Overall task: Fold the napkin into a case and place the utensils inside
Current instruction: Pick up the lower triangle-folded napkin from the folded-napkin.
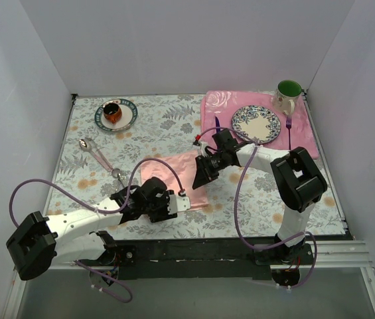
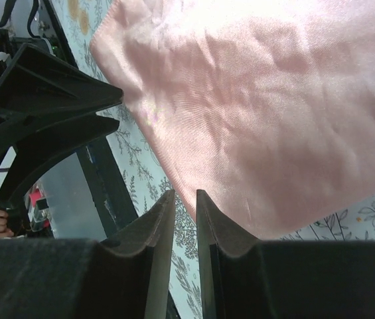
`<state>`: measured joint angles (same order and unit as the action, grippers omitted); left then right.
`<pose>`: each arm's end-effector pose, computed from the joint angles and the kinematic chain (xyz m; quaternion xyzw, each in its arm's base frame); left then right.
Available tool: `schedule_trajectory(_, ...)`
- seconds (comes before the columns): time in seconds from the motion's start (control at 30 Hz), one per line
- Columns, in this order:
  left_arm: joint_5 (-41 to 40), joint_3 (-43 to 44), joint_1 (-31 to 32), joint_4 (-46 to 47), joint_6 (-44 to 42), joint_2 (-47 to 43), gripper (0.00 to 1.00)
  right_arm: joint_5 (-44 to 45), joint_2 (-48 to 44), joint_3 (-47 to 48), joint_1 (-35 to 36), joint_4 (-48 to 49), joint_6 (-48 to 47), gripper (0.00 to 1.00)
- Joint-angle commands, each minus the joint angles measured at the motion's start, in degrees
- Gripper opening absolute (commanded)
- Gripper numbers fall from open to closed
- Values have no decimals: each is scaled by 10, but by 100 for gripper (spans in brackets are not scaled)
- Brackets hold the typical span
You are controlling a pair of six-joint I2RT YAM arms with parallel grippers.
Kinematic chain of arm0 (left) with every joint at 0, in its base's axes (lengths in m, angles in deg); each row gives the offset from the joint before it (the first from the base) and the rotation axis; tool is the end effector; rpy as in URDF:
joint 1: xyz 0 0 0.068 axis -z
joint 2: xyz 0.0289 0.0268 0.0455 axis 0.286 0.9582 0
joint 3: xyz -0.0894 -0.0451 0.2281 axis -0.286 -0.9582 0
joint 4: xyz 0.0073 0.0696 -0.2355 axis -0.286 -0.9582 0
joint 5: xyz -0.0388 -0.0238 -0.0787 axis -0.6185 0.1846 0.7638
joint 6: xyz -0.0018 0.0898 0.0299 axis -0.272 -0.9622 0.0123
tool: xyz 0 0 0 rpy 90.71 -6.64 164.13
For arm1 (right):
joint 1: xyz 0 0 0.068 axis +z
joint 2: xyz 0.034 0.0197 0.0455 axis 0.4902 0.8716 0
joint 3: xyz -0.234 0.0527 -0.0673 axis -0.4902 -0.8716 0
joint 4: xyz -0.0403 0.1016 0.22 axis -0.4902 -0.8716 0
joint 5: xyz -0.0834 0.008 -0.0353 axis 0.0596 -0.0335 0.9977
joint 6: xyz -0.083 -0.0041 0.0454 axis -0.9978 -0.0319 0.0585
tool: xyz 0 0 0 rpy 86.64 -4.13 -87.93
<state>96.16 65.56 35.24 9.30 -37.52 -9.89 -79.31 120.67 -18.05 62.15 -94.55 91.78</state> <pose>0.1304 -0.1835 0.1238 0.3911 0.8681 -0.1971 0.2337 0.2675 0.2482 0.1260 -0.3010 0.8304 0.4568 0.1054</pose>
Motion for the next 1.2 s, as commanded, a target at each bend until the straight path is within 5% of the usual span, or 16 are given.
schedule_trajectory(0.0,-31,-24,21,2,-11,-1,42,-7,17,28,13,16,8,27)
schedule_trajectory(0.3,-116,-52,42,67,1,44,32,-1,47,15,24,8,-7,26)
schedule_trajectory(0.63,-102,-53,47,47,10,25,1,6,52,-1,29,-13,-39,26)
schedule_trajectory(1.0,14,-24,47,-48,20,-11,0,-30,3,8,39,-58,-59,27)
schedule_trajectory(1.17,50,22,40,-94,53,-49,46,-11,-18,95,18,-89,-78,40)
